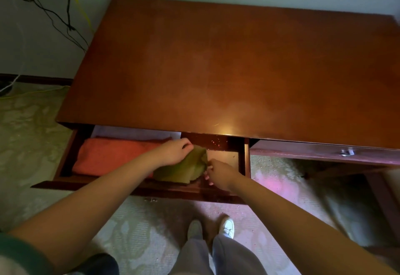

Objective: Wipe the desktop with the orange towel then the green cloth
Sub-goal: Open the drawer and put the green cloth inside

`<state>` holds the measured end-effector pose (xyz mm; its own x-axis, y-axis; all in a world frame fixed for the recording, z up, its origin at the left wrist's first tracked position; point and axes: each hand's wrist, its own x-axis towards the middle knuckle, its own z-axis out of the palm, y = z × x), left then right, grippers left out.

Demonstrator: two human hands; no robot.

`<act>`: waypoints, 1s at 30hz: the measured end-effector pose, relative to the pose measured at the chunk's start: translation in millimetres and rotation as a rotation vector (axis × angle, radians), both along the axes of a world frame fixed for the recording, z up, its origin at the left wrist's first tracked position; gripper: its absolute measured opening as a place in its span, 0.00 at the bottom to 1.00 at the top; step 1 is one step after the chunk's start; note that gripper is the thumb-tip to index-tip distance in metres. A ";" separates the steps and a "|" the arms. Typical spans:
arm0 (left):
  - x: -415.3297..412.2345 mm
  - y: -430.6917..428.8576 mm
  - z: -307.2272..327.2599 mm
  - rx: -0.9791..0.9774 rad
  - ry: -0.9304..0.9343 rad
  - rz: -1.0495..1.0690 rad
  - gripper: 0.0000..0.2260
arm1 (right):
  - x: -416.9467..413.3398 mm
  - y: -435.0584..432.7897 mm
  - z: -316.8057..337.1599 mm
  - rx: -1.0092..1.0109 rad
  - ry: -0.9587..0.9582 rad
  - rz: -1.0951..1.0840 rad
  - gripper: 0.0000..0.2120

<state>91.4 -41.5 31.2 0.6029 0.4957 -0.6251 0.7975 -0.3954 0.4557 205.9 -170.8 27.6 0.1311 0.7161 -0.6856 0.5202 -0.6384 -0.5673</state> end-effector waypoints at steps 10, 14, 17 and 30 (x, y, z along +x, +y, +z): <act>-19.7 6.7 -77.3 0.345 -0.004 -0.177 0.18 | -7.0 3.6 -9.6 -0.003 0.002 -0.034 0.13; -21.6 15.8 -77.2 0.602 -0.070 -0.152 0.21 | -13.4 2.0 -16.9 -0.042 -0.031 -0.001 0.13; -29.7 14.7 -76.8 0.736 -0.098 -0.158 0.23 | -17.2 -0.8 -21.9 -0.062 -0.048 0.024 0.13; -46.3 -25.1 -69.3 0.259 -0.097 -0.315 0.15 | -24.1 7.3 -17.8 -0.039 -0.103 0.094 0.15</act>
